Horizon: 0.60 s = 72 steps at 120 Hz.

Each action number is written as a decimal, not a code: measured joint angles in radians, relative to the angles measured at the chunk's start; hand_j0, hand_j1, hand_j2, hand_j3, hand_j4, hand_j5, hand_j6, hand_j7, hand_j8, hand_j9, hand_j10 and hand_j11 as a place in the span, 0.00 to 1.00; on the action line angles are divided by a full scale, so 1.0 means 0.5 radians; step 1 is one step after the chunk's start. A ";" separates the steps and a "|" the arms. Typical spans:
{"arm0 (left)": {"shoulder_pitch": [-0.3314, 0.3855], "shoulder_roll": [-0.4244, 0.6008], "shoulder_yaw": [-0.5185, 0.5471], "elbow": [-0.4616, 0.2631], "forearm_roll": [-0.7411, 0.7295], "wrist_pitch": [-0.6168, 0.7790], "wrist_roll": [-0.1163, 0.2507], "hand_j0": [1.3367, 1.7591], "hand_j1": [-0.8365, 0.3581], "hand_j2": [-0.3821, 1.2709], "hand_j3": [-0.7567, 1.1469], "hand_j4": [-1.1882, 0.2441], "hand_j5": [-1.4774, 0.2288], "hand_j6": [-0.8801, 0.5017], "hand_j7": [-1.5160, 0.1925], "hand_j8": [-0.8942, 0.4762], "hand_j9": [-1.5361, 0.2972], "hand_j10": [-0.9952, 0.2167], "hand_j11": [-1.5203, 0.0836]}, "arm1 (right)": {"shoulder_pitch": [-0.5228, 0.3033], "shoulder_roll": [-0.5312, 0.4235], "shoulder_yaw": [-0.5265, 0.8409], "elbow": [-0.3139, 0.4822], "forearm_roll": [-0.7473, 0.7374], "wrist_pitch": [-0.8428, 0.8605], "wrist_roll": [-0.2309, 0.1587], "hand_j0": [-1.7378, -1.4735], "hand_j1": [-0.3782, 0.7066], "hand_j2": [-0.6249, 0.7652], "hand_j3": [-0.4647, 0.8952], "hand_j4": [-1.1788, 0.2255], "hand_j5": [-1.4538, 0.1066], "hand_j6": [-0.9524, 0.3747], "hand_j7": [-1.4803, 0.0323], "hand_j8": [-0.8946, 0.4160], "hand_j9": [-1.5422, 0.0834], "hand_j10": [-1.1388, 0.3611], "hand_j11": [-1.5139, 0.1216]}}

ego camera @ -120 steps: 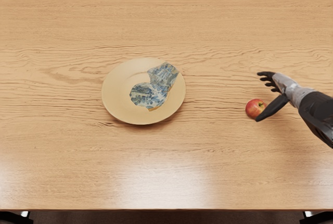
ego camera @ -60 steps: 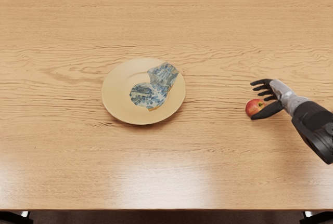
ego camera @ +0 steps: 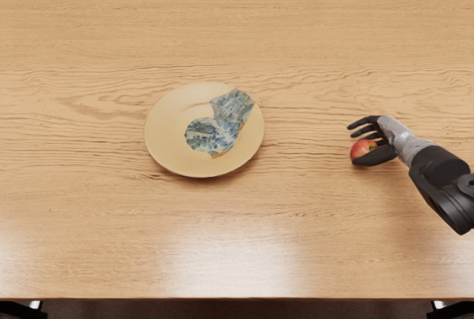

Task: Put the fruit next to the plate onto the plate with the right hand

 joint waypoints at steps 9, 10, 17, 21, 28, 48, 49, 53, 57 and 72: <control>0.000 0.000 0.000 0.000 0.000 0.000 0.000 0.76 0.99 0.23 0.40 0.82 0.86 0.63 0.88 0.65 0.83 0.82 0.94 | 0.001 -0.001 0.001 0.000 0.000 0.003 -0.006 0.30 0.54 0.41 0.34 0.50 0.52 0.35 0.56 0.33 0.56 0.44 0.54; 0.000 0.000 0.000 0.000 0.000 0.000 0.000 0.76 0.99 0.23 0.40 0.82 0.86 0.63 0.88 0.65 0.83 0.82 0.94 | 0.001 -0.001 0.001 0.000 0.000 0.003 -0.006 0.30 0.54 0.41 0.34 0.50 0.52 0.35 0.56 0.33 0.56 0.44 0.54; 0.000 0.000 0.000 0.000 0.000 0.000 0.000 0.76 0.99 0.23 0.40 0.82 0.86 0.63 0.88 0.65 0.83 0.82 0.94 | 0.003 -0.002 0.003 0.000 0.002 0.004 -0.011 0.30 0.54 0.42 0.34 0.49 0.51 0.35 0.55 0.34 0.55 0.45 0.53; 0.000 0.000 0.000 0.000 0.000 0.000 0.000 0.76 0.99 0.23 0.40 0.82 0.86 0.63 0.88 0.65 0.83 0.82 0.94 | 0.004 -0.003 0.003 0.000 0.003 0.005 -0.013 0.30 0.55 0.43 0.34 0.49 0.51 0.34 0.55 0.34 0.55 0.45 0.53; 0.000 0.000 0.000 0.000 0.000 0.000 0.000 0.76 0.99 0.23 0.40 0.82 0.86 0.63 0.88 0.65 0.83 0.82 0.94 | 0.009 -0.005 0.005 0.001 0.005 0.009 -0.017 0.30 0.55 0.44 0.34 0.49 0.51 0.34 0.55 0.34 0.54 0.45 0.52; 0.000 0.000 0.000 -0.001 0.000 0.000 0.000 0.76 0.99 0.23 0.40 0.82 0.86 0.63 0.88 0.65 0.83 0.82 0.94 | 0.028 -0.010 0.021 0.003 0.015 0.044 -0.045 0.30 0.55 0.46 0.34 0.48 0.50 0.33 0.54 0.34 0.53 0.45 0.52; 0.000 0.000 0.000 -0.001 0.000 0.000 0.000 0.76 0.99 0.23 0.40 0.82 0.86 0.63 0.88 0.65 0.83 0.82 0.94 | 0.030 -0.010 0.022 0.003 0.015 0.045 -0.047 0.30 0.55 0.46 0.34 0.48 0.50 0.33 0.54 0.34 0.53 0.45 0.52; 0.000 0.000 0.000 -0.001 0.000 0.000 0.000 0.76 0.99 0.23 0.40 0.82 0.86 0.63 0.88 0.65 0.83 0.82 0.94 | 0.038 -0.011 0.024 0.003 0.017 0.053 -0.054 0.30 0.55 0.46 0.34 0.48 0.50 0.33 0.54 0.34 0.53 0.45 0.52; 0.000 0.000 0.000 -0.001 0.000 0.000 0.000 0.76 0.99 0.23 0.40 0.82 0.86 0.63 0.88 0.65 0.83 0.82 0.94 | 0.046 -0.010 0.025 0.003 0.019 0.062 -0.059 0.30 0.55 0.46 0.34 0.48 0.50 0.33 0.54 0.34 0.53 0.45 0.51; 0.000 0.000 0.000 0.000 0.000 0.000 0.000 0.76 0.99 0.23 0.40 0.82 0.86 0.63 0.88 0.65 0.83 0.82 0.94 | 0.082 0.003 0.027 0.003 0.024 0.084 -0.080 0.30 0.56 0.46 0.34 0.47 0.50 0.33 0.53 0.34 0.53 0.45 0.51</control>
